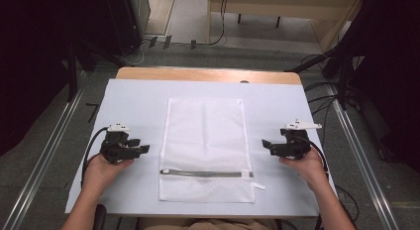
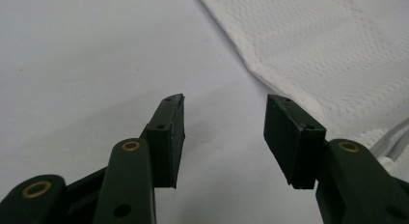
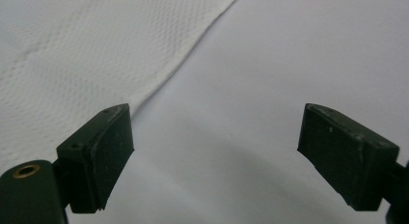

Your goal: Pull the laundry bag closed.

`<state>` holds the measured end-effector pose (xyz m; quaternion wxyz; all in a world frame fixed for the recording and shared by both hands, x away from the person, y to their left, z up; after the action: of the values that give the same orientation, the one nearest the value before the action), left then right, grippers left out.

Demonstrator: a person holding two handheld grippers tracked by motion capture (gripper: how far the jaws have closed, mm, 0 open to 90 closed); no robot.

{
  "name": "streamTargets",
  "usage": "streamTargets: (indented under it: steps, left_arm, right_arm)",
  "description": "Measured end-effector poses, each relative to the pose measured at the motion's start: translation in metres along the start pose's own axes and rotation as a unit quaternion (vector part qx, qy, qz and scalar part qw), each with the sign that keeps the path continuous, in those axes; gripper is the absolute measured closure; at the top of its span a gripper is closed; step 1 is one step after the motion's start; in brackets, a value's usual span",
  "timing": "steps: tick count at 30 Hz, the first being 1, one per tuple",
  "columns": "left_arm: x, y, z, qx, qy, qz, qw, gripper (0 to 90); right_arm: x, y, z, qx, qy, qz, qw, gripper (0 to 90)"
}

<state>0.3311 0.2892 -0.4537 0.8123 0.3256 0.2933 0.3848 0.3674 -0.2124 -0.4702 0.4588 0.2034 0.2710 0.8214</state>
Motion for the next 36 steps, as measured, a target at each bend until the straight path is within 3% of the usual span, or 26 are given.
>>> streamTargets:
  steps: [8,11,14,16,26,36]
  left_arm:
    - [0.0019,0.0023,0.0032,-0.010,0.018,-0.014,0.9997,51.4]
    - [0.0024,0.0038,0.0038,-0.008,0.022,-0.008,0.9997,51.6]
    - [0.0042,0.0036,0.0042,0.006,0.043,-0.009,0.9990,50.0]
    - [0.0045,0.0037,0.0043,0.009,0.042,-0.001,0.9991,48.1]
    - [0.0035,0.0030,0.0052,0.003,0.044,-0.024,0.9987,40.8]
    - [-0.0015,0.0004,0.0066,0.002,0.037,-0.032,0.9988,37.4]
  right_arm:
    - [0.0021,0.0017,-0.0003,0.003,-0.001,-0.003,1.0000,14.3]
    - [0.0034,0.0016,-0.0009,0.010,-0.002,0.003,0.9999,18.8]
    - [0.0041,0.0015,-0.0012,0.019,-0.003,0.000,0.9998,25.1]
    - [0.0049,0.0014,-0.0007,0.023,-0.011,0.004,0.9997,26.7]
    - [0.0072,0.0016,-0.0008,0.029,-0.006,0.014,0.9995,40.1]
    - [0.0089,0.0046,0.0000,0.026,-0.011,0.020,0.9994,44.1]
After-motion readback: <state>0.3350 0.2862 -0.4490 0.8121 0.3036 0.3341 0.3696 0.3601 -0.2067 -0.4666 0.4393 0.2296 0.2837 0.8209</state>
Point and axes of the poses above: each handheld gripper's, and its own axes: y roughly backward along the jaws, z roughly out of its top, x roughly to its left, the point moved 3 cm from there along -y, roughly forward along the jaws, and after that the axes turned 4 degrees about -z, right-handed, at the moved point
